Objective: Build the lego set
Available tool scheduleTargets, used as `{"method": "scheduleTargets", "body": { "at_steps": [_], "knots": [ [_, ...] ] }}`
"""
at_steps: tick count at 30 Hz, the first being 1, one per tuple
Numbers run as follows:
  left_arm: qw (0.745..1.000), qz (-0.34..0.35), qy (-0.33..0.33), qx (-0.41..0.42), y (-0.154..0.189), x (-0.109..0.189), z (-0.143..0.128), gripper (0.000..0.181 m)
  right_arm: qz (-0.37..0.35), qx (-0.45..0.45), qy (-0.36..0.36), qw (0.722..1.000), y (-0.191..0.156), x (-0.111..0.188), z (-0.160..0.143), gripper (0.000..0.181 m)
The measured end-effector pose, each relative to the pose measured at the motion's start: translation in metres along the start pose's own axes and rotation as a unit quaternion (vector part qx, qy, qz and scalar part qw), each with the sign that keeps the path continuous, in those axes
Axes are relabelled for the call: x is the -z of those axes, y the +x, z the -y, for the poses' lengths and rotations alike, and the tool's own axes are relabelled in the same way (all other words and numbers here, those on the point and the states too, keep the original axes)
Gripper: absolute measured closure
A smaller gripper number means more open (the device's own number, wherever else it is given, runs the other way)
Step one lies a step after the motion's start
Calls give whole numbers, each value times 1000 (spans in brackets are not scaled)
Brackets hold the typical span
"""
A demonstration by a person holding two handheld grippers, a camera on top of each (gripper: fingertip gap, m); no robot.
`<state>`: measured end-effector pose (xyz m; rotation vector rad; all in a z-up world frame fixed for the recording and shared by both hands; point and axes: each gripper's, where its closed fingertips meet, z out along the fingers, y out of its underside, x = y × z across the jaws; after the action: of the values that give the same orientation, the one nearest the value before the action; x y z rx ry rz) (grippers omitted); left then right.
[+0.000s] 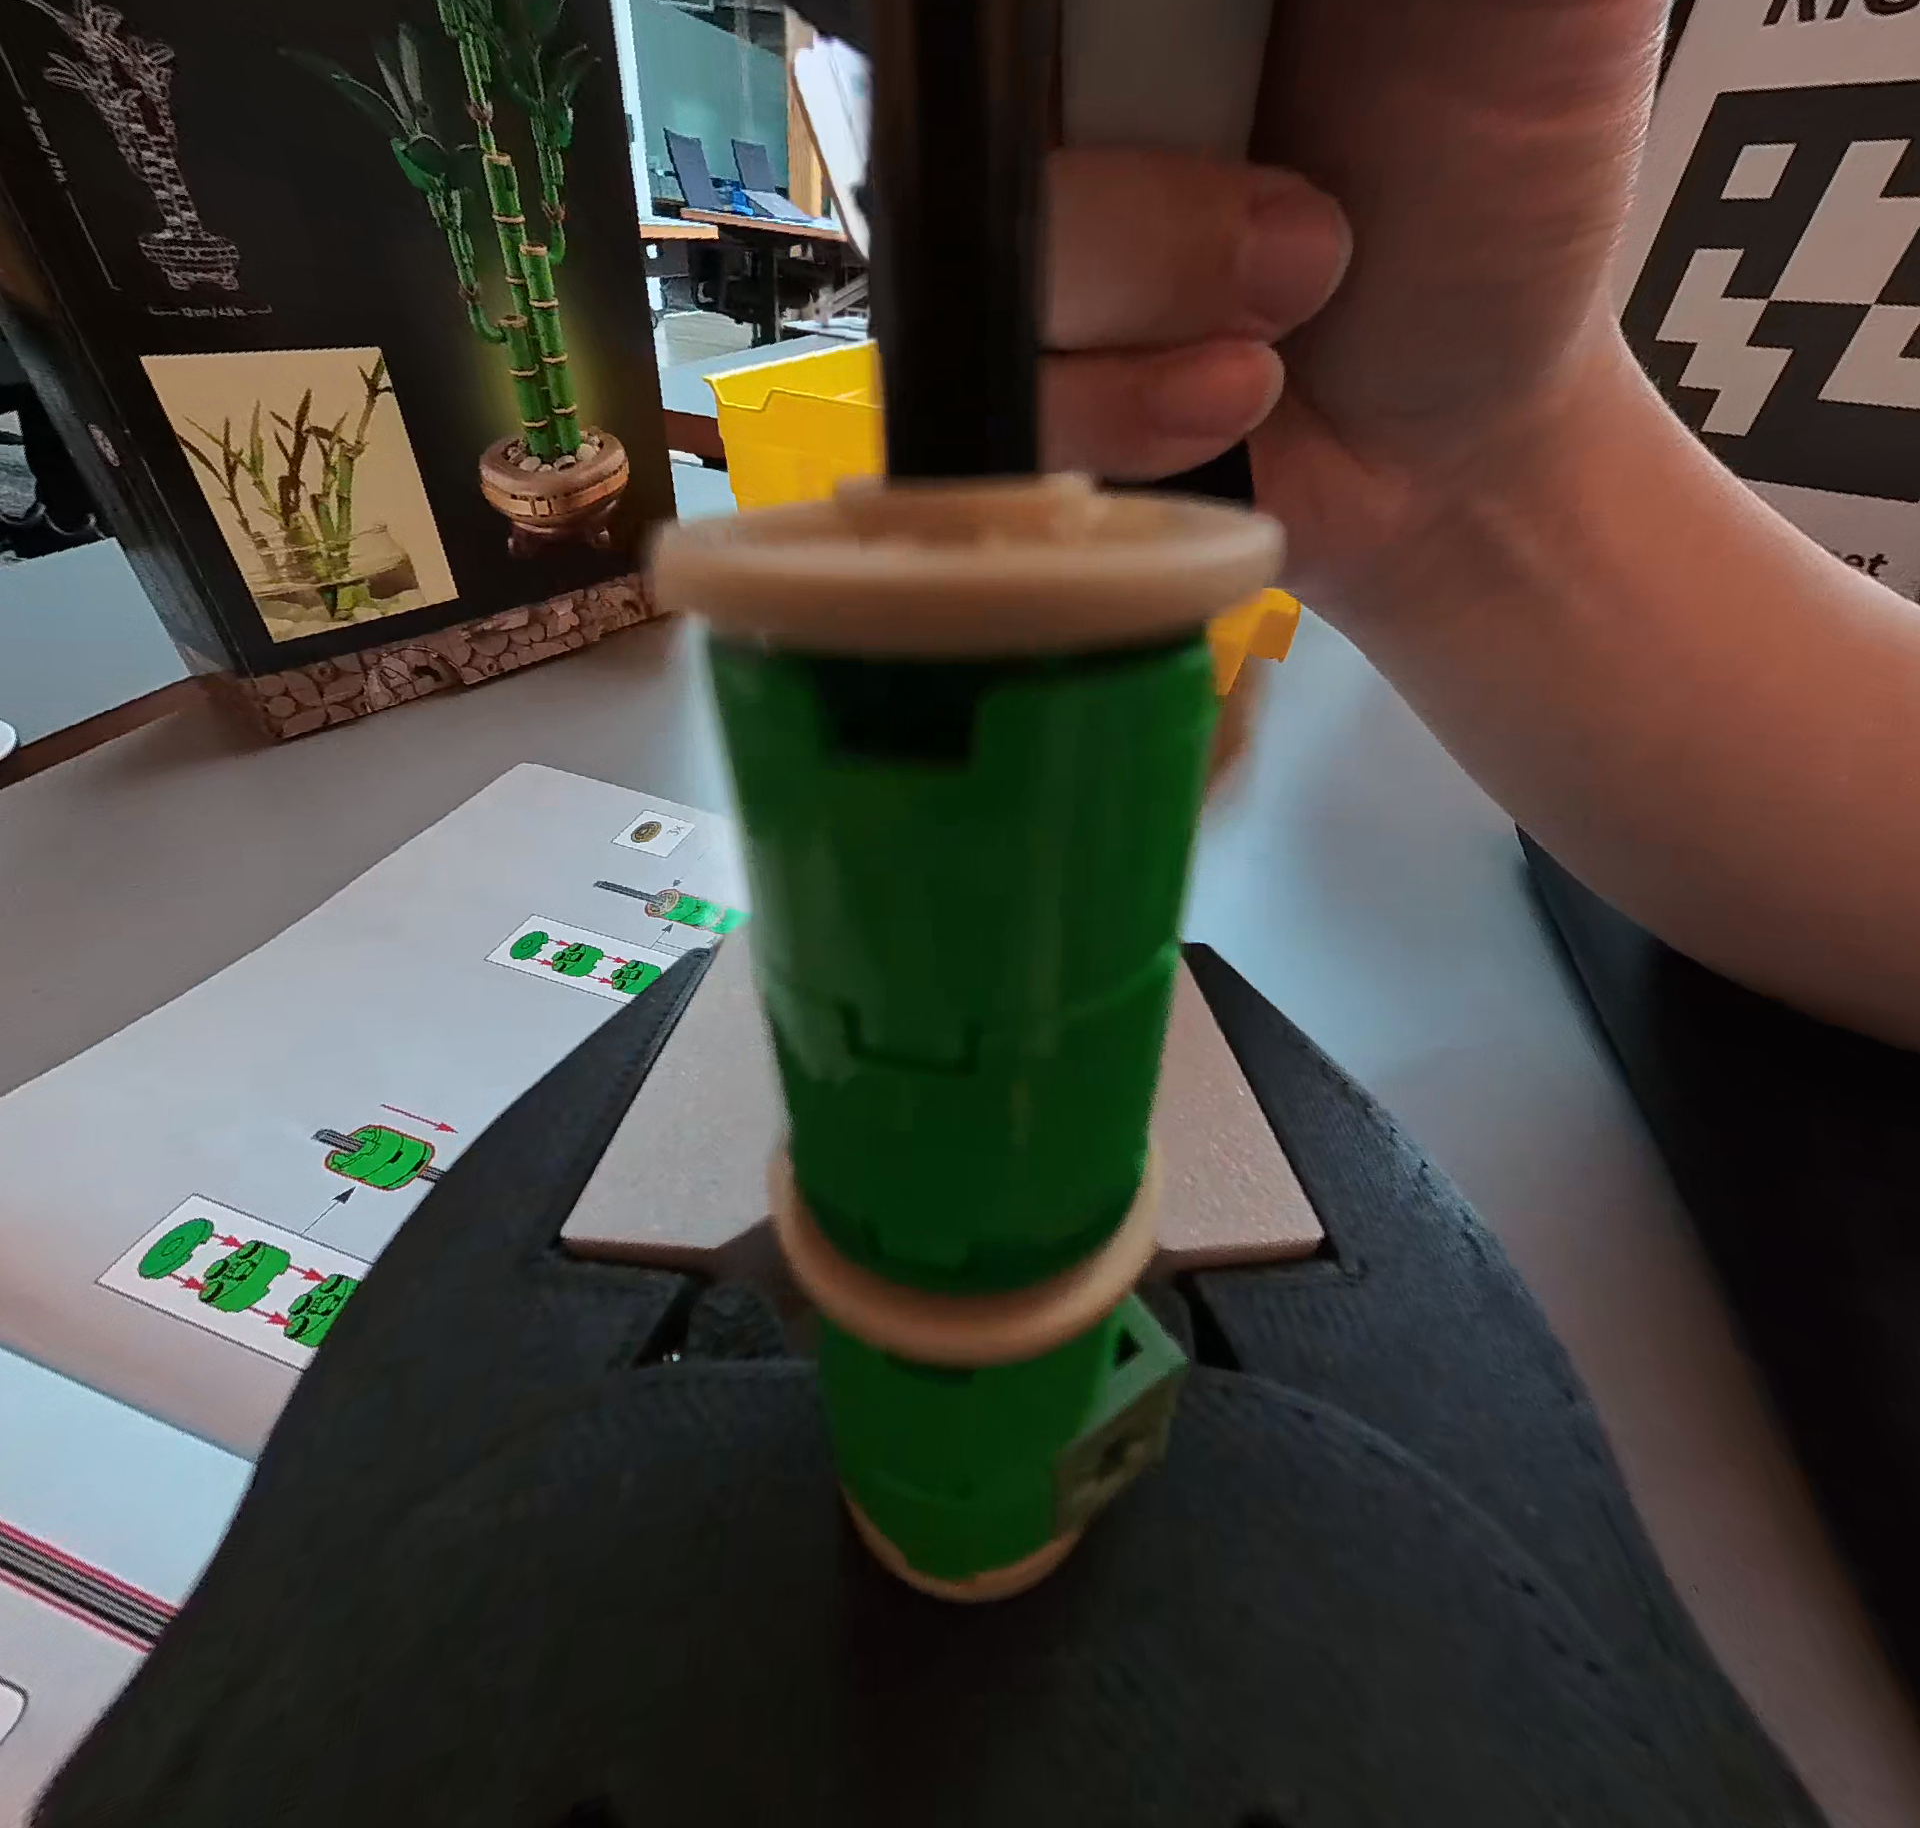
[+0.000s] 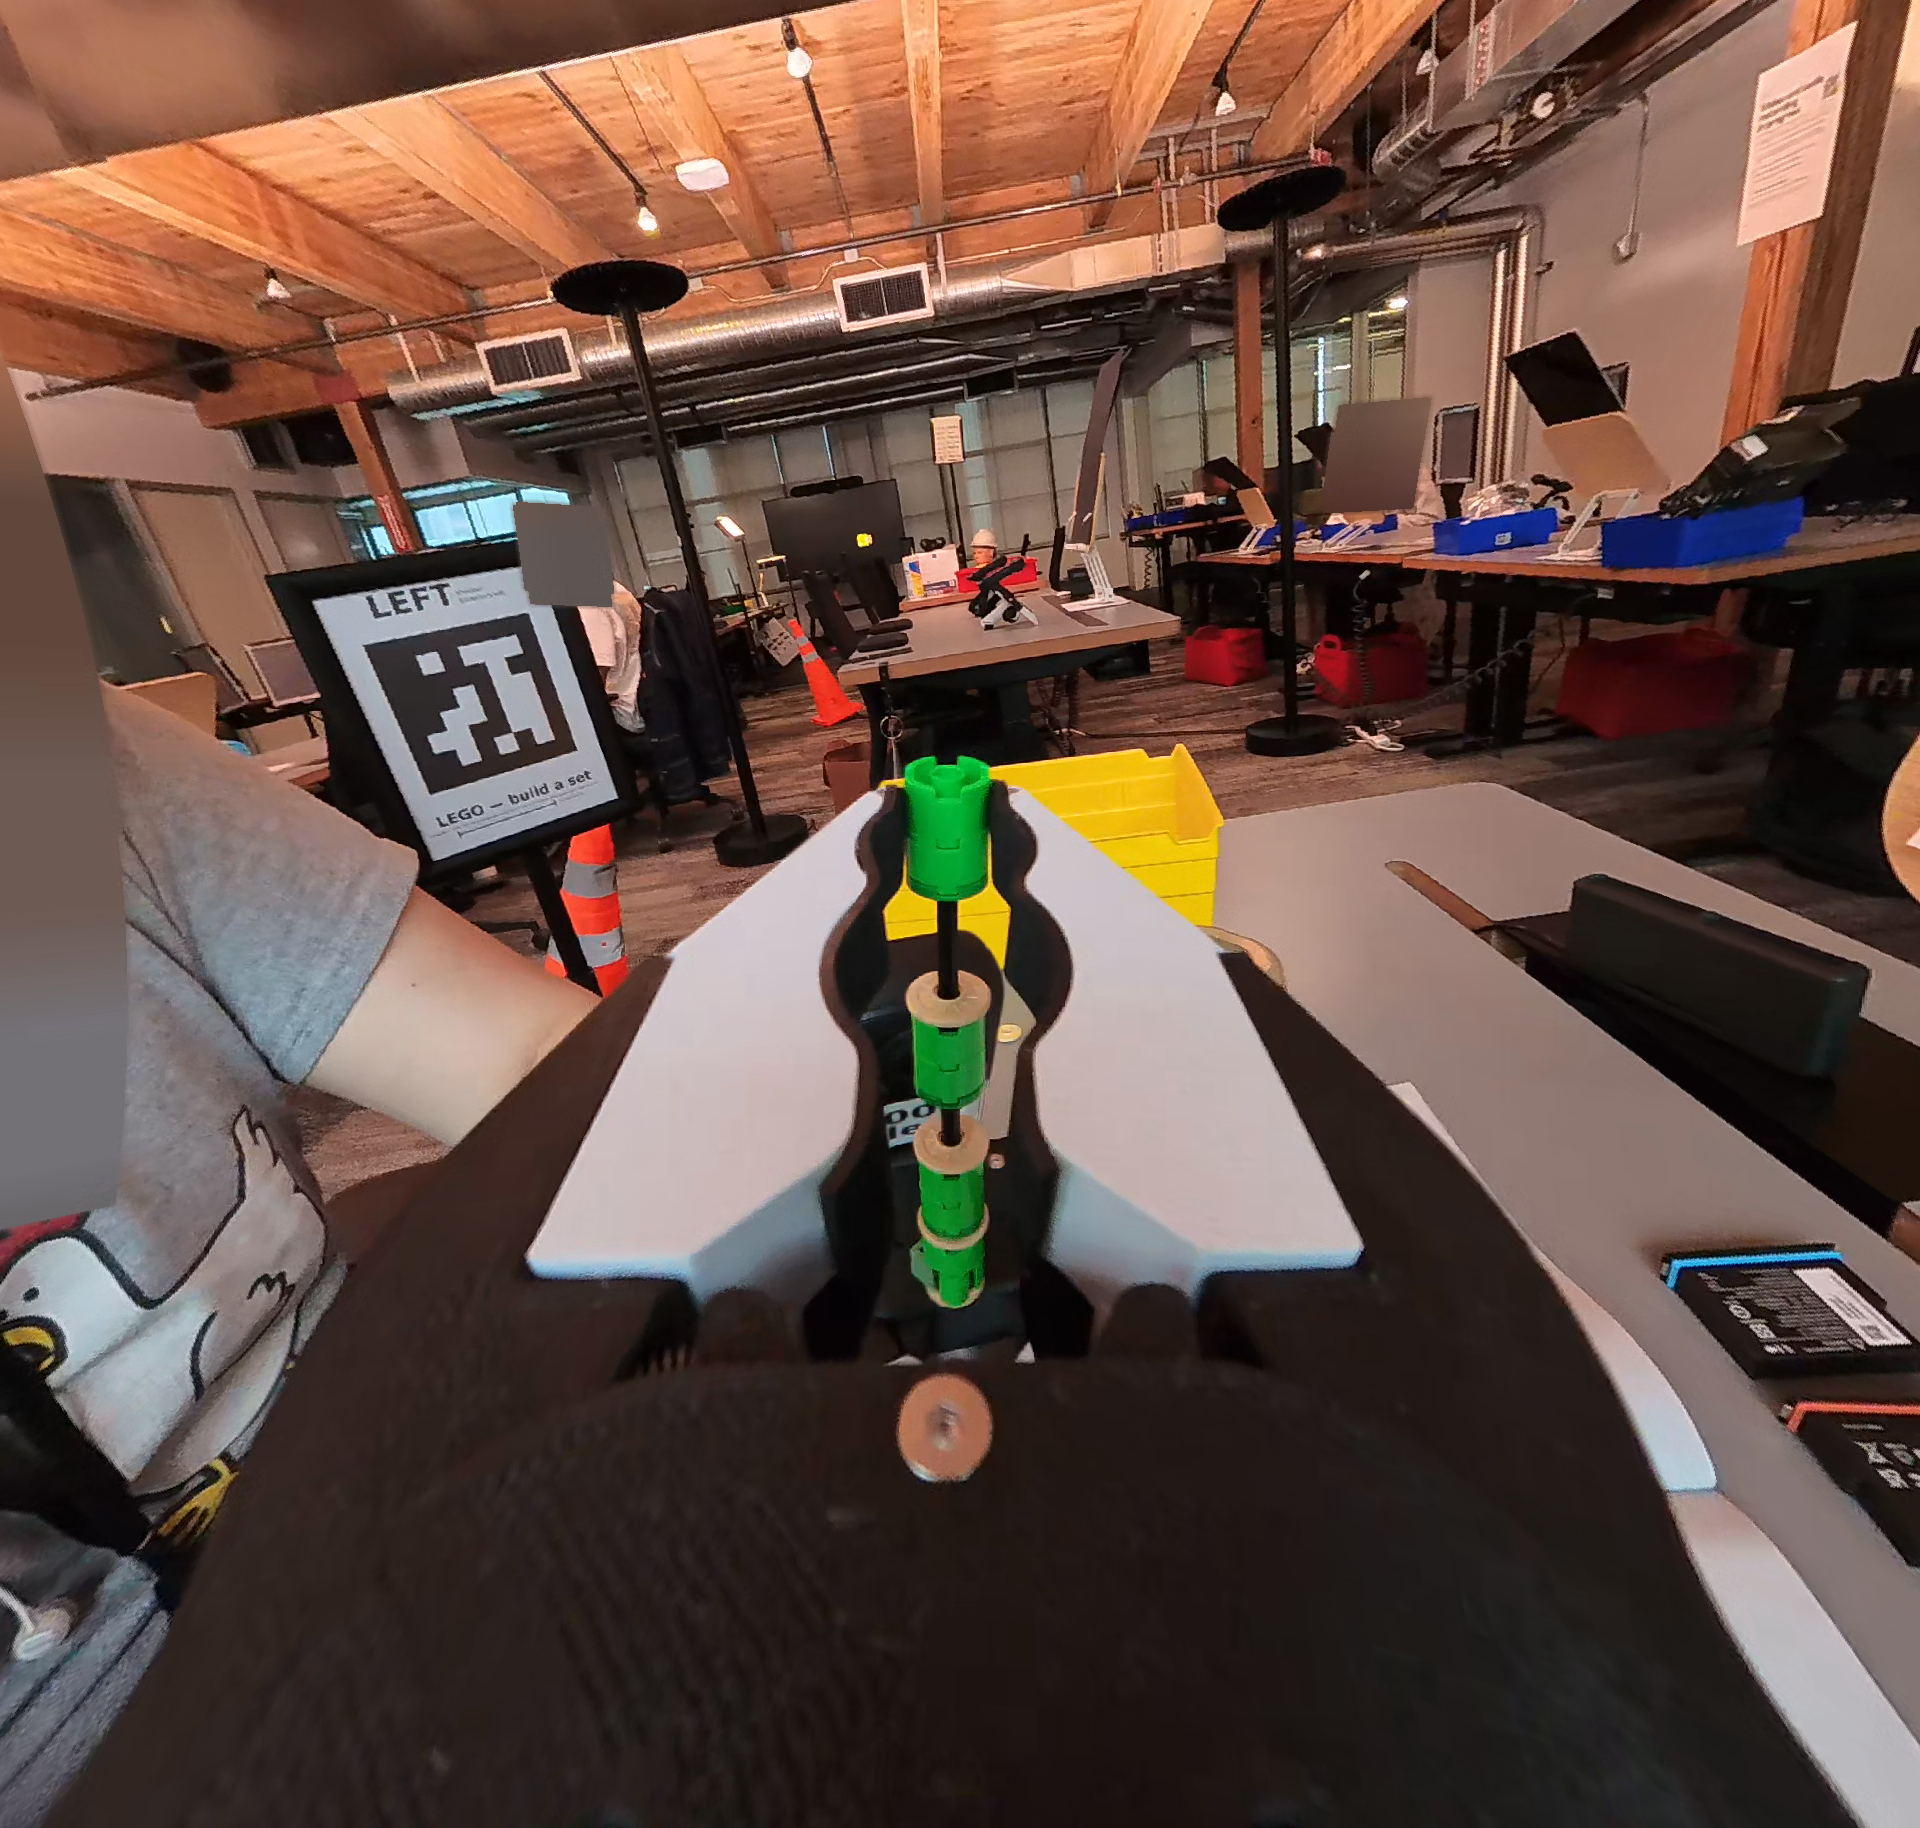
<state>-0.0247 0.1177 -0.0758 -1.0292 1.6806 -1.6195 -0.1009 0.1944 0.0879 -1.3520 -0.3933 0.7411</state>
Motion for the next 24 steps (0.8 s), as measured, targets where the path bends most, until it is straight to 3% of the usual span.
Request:
{"method": "scheduleTargets", "body": {
  "at_steps": [24],
  "knots": [
    [1000, -10, -11, 3, 2, -2, -4, 181, -8, 11, -50, 999, -3, 1, -5, 166]
  ]
}}
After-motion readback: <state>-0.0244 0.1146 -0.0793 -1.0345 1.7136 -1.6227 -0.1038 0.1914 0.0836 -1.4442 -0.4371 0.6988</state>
